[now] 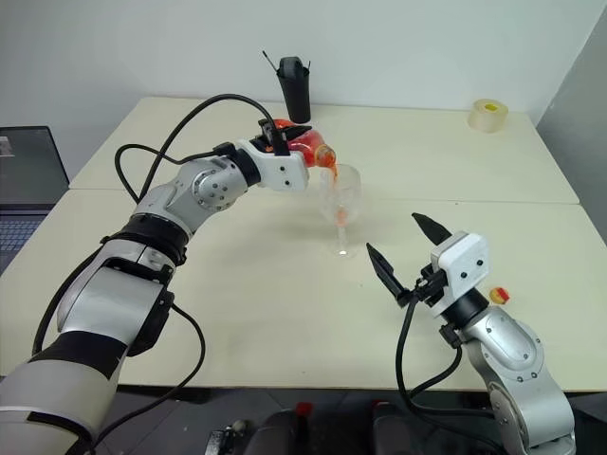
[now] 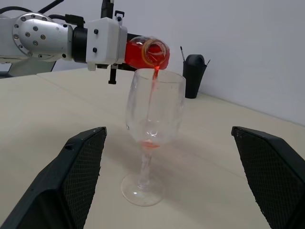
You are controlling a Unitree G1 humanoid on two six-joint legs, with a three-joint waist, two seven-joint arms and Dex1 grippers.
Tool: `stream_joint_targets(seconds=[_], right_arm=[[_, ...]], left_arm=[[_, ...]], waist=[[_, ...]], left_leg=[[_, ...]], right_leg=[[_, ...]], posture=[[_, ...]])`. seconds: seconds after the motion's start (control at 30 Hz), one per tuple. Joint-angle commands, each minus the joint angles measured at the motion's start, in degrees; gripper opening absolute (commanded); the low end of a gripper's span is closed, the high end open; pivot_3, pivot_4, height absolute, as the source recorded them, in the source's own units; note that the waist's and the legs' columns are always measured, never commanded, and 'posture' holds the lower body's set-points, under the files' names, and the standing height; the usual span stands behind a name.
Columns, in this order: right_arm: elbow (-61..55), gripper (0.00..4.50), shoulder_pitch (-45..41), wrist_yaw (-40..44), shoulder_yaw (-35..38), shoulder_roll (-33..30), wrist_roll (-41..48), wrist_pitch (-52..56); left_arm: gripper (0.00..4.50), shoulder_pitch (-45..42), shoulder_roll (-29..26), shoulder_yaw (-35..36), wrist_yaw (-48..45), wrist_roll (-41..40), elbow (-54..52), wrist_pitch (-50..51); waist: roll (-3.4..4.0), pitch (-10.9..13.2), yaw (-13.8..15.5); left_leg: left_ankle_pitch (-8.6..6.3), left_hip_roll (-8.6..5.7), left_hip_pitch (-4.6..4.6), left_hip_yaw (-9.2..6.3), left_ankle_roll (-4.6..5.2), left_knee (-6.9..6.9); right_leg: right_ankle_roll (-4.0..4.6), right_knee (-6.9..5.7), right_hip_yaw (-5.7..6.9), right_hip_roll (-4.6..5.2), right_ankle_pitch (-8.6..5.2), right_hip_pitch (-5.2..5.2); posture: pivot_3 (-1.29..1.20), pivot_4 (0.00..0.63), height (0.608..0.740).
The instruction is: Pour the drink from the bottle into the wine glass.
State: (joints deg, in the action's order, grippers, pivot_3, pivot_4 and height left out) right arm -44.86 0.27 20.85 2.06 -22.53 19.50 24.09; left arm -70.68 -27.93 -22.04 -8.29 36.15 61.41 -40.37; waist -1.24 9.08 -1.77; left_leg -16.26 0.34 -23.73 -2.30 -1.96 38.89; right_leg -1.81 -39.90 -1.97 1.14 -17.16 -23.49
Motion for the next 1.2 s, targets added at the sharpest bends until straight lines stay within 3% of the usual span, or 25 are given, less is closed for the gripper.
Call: stream_joint_targets(seconds=[0.03,1.2], right_arm=[[-1.71,4.50,-0.76,0.06,0.67,-0.07,0.66,-0.82],[-1.19,4.50,-0.68,0.26,-0.51,0.23,0.35,-0.88]], left_arm=[[0.98,-2.78,-1.18,0.48,2.16,-0.10,-1.04,-0.79],[0.95,-4.82,-2.59,-2.40,6.70,4.85,-0.27,-1.07]], waist=[[0.00,0.00,0.00],[0.01,0.00,-0.01]], left_leg=[[0.00,0.00,0.00,0.00,0.00,0.00],[0.00,-0.03,0.00,0.01,0.00,0.02]], right_leg=[[0.00,0.00,0.00,0.00,0.00,0.00],[0.00,-0.03,0.00,0.01,0.00,-0.01]], posture=[[0.00,0.150,0.740],[0.00,0.150,0.740]])
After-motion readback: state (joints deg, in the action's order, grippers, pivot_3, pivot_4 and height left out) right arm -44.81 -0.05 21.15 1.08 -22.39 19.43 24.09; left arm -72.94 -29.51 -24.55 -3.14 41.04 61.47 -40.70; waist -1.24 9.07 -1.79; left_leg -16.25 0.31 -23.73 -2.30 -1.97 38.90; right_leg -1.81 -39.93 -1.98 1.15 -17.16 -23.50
